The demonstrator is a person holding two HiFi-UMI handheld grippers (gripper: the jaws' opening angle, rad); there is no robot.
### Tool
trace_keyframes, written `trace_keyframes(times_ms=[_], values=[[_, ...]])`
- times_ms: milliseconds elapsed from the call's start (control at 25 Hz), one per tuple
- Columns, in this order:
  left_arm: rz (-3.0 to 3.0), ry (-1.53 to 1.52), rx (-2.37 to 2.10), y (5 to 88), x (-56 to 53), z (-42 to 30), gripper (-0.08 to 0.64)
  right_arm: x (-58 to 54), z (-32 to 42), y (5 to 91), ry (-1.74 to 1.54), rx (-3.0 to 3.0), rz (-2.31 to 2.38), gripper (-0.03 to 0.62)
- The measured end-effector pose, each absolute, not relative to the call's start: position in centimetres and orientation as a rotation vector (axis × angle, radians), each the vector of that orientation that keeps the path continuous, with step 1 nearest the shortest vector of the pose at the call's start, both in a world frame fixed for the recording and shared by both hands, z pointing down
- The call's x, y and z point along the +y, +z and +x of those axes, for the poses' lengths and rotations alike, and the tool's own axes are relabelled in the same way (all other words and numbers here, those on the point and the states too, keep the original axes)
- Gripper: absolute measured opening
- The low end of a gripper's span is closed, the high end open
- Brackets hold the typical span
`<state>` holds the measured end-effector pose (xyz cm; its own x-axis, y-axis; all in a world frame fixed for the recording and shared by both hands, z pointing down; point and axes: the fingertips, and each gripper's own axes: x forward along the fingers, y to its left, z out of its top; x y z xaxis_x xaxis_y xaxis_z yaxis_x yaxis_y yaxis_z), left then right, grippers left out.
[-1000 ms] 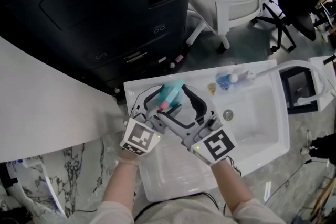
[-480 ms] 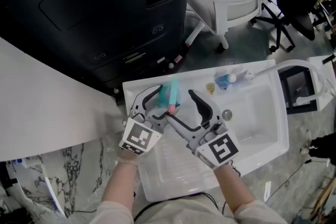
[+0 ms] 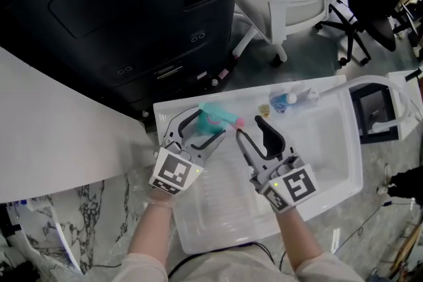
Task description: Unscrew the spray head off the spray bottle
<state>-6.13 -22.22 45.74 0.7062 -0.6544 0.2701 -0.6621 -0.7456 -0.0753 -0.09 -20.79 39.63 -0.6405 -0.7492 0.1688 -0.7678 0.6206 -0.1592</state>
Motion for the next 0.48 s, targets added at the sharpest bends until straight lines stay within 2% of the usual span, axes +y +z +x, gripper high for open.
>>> trace_keyframes(times_ms=[280, 480], values=[[2.874, 0.427, -1.111, 45.7, -22.2, -6.1, 0.31, -23.3, 0.1, 39.4, 0.293, -2.738, 1.364, 0.148], [2.871, 0.42, -1.114, 45.8, -22.3, -6.1, 0.31, -24.6, -0.1, 39.3, 0.286, -2.73, 1.397, 0.147]])
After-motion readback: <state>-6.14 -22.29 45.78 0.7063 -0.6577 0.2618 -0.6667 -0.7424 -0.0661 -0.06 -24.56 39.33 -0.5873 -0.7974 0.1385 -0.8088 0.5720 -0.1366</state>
